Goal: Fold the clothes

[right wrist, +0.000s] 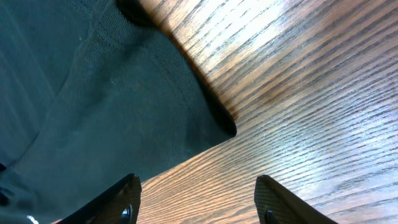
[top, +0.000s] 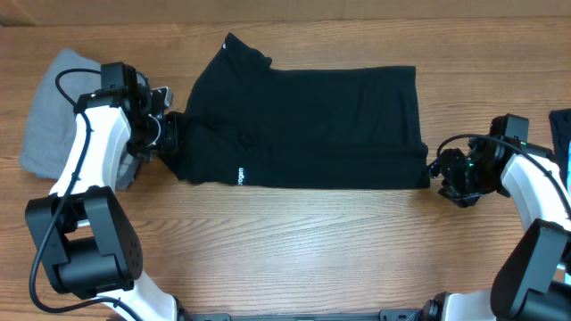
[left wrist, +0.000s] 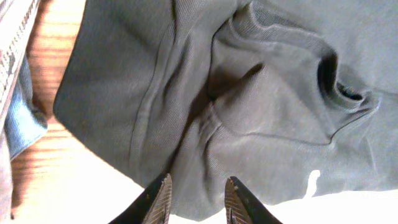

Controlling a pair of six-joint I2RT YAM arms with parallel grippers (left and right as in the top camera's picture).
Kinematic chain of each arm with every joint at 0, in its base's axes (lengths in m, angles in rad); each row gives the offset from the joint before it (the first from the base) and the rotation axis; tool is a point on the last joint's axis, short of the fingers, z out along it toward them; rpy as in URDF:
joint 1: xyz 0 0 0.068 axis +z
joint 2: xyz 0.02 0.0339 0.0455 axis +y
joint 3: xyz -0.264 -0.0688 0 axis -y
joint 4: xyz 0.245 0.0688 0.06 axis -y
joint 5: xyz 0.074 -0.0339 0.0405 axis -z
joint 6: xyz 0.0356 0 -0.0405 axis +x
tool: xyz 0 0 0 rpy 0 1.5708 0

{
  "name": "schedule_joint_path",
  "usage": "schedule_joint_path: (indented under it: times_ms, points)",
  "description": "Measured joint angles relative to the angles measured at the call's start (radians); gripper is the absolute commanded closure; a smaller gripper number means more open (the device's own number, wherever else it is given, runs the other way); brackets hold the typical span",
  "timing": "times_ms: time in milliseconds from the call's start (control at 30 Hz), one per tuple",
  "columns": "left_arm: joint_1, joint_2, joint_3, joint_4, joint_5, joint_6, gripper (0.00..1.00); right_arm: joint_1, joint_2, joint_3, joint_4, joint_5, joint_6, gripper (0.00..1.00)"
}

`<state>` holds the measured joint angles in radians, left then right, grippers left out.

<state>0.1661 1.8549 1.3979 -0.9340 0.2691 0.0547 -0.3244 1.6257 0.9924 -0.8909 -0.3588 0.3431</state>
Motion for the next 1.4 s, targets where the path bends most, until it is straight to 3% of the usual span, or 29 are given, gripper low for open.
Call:
schedule_joint_path:
  times_ms: [33, 133, 367, 467, 633, 933, 1233, 1400]
  points:
    - [0.0, 0.0, 0.0, -0.01, -0.01, 0.002, 0.51, 0.0, 0.0, 0.0, 0.0, 0.0, 0.001, 0.32]
    - [0.0, 0.0, 0.0, -0.047, -0.037, 0.001, 0.43, 0.0, 0.0, 0.0, 0.001, 0.0, -0.003, 0.31]
    - [0.0, 0.0, -0.002, -0.101, -0.065, 0.001, 0.41, 0.0, 0.0, 0.0, 0.041, 0.015, -0.003, 0.29]
    - [0.0, -0.001, -0.03, -0.076, -0.066, 0.001, 0.43, 0.0, 0.0, -0.002, 0.114, 0.018, -0.006, 0.39]
    - [0.0, -0.001, -0.134, 0.002, -0.058, 0.001, 0.5, 0.011, 0.002, -0.004, 0.227, 0.019, -0.019, 0.39]
    - [0.0, -0.001, -0.183, 0.068, -0.013, 0.005, 0.92, 0.078, 0.106, -0.006, 0.397, 0.038, -0.069, 0.36]
    - [0.0, -0.001, -0.183, 0.043, -0.047, 0.012, 0.96, 0.083, 0.179, -0.011, 0.407, 0.04, -0.105, 0.76]
    - [0.011, -0.001, -0.184, 0.02, -0.126, -0.001, 0.96, 0.084, 0.179, -0.013, 0.409, 0.024, -0.108, 0.88]
